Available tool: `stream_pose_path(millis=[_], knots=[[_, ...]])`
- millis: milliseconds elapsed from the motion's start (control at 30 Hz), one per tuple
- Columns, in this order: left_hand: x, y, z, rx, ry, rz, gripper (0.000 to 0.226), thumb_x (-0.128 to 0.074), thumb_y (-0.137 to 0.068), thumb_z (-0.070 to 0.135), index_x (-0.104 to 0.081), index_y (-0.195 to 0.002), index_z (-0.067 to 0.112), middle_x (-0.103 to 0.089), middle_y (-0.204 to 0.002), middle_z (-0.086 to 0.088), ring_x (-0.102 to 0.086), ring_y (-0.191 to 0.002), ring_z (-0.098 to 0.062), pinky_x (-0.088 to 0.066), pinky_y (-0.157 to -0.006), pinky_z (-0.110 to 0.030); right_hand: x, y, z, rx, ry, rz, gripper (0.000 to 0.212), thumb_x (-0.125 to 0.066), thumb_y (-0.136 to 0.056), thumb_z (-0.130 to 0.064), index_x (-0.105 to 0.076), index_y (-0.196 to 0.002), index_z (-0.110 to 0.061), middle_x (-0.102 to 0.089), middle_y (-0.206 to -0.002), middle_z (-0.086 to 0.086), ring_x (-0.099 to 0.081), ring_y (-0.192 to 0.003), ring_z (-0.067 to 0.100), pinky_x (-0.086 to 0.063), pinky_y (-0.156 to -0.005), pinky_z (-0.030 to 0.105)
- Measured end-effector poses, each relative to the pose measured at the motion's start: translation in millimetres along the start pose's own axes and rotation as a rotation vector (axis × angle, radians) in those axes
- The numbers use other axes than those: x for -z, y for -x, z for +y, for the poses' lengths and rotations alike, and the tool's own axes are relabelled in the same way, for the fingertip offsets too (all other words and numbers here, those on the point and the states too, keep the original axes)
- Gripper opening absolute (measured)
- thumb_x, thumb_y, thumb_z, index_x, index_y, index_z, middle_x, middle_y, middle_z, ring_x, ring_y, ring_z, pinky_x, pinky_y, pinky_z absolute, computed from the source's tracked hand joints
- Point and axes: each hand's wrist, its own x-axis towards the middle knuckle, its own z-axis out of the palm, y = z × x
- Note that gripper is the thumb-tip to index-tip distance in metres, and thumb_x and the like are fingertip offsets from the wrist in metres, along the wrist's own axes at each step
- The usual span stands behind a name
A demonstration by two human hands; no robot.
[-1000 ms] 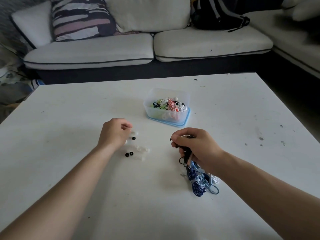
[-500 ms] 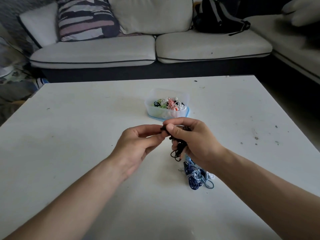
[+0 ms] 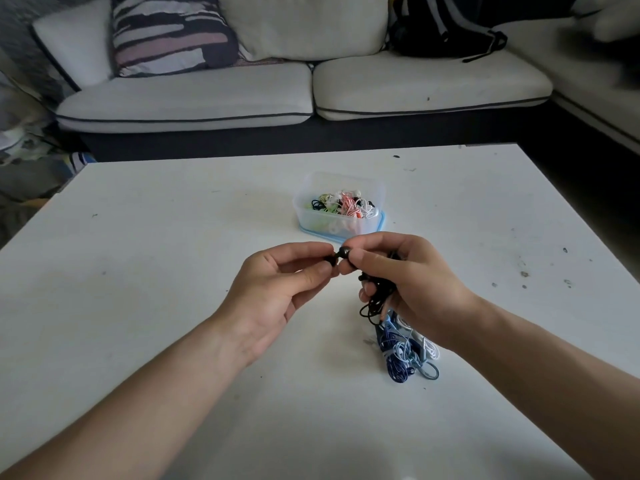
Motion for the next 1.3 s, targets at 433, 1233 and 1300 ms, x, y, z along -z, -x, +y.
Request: stream_pose_path(millis=[433,1233,1300], knots=[[-0.1,0.3,-0.2,-0.049,-0.072,0.015,0.025,-0.073,-0.062,0.002,-0.073,-0.088,0.006,-0.074,-0.09,-0.016,-0.073,-0.083,-0.021,-0.054,-0.068,-0.017,2.9,-1.2,3.2,0.049,0.133,0.035,0.008,-0.065,-0.092,-0.004,-0.072,-0.095,-0.003,-0.072,-0.078,0.013,-0.052,-0.055,0.017,-0.048,-0.06,0.032],[0.1,0.2,-0.8,-0.05,-0.078,-0.041,0.021,-0.067,-0.067,0.001,-0.068,-0.088,0.004,-0.073,-0.088,-0.017,-0.074,-0.077,-0.023,-0.055,-0.067,-0.02,6.5,-2.1,2.1,-0.04,0.086,-0.084,0.011,-0.063,-0.093,-0.007,-0.073,-0.091,-0.006,-0.07,-0.078,0.008,-0.05,-0.054,0.014,-0.047,-0.059,0.026],[-0.4,0.2,-2.2,-0.038,-0.07,-0.025,0.018,-0.066,-0.071,-0.003,-0.068,-0.087,0.004,-0.074,-0.087,-0.017,-0.074,-0.076,-0.022,-0.056,-0.066,-0.019,6.3,-2.0,2.5,-0.029,0.081,-0.078,0.011,-0.063,-0.093,-0.005,-0.073,-0.089,-0.006,-0.07,-0.077,0.009,-0.05,-0.053,0.014,-0.047,-0.058,0.025]])
